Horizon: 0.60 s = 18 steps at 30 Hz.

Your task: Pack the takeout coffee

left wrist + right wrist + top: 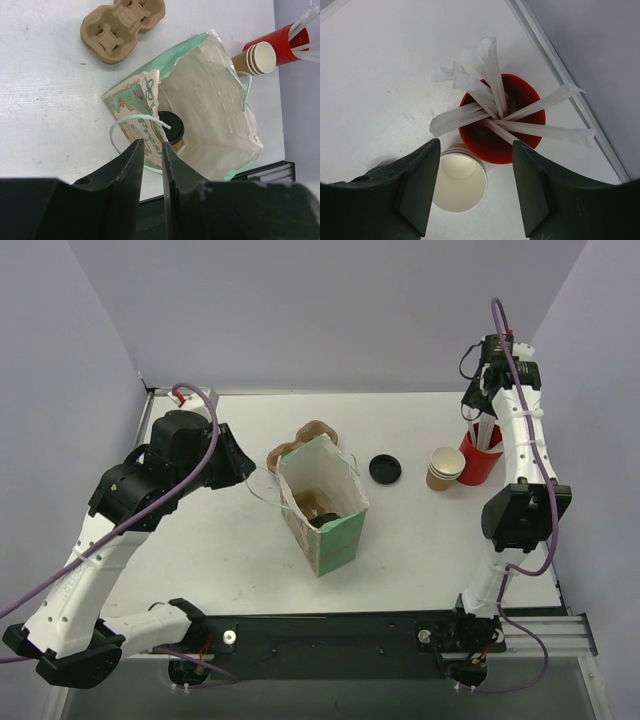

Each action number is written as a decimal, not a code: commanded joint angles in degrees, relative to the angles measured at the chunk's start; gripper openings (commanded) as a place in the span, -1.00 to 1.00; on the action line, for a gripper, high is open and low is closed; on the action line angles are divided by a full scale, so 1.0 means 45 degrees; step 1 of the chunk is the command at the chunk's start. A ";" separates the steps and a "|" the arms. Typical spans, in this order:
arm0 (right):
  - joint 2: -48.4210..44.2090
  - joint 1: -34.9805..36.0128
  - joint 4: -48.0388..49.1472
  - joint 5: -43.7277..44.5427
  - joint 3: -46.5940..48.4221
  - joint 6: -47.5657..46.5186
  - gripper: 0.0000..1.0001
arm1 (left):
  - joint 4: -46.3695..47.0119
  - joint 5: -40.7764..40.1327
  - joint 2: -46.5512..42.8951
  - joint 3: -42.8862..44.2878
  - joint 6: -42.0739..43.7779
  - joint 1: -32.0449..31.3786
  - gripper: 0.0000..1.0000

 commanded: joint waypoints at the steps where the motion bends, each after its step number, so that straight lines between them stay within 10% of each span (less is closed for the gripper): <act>1: 0.0146 0.0565 0.0158 0.1095 0.0406 -0.0654 0.08 | -0.0029 0.0276 0.0034 0.0549 0.0216 0.0158 -0.37; 18: 0.1728 0.1425 0.0216 0.2932 0.0659 -0.1084 -0.01 | -0.0185 0.0627 -0.0064 0.0432 0.0352 0.0646 -0.37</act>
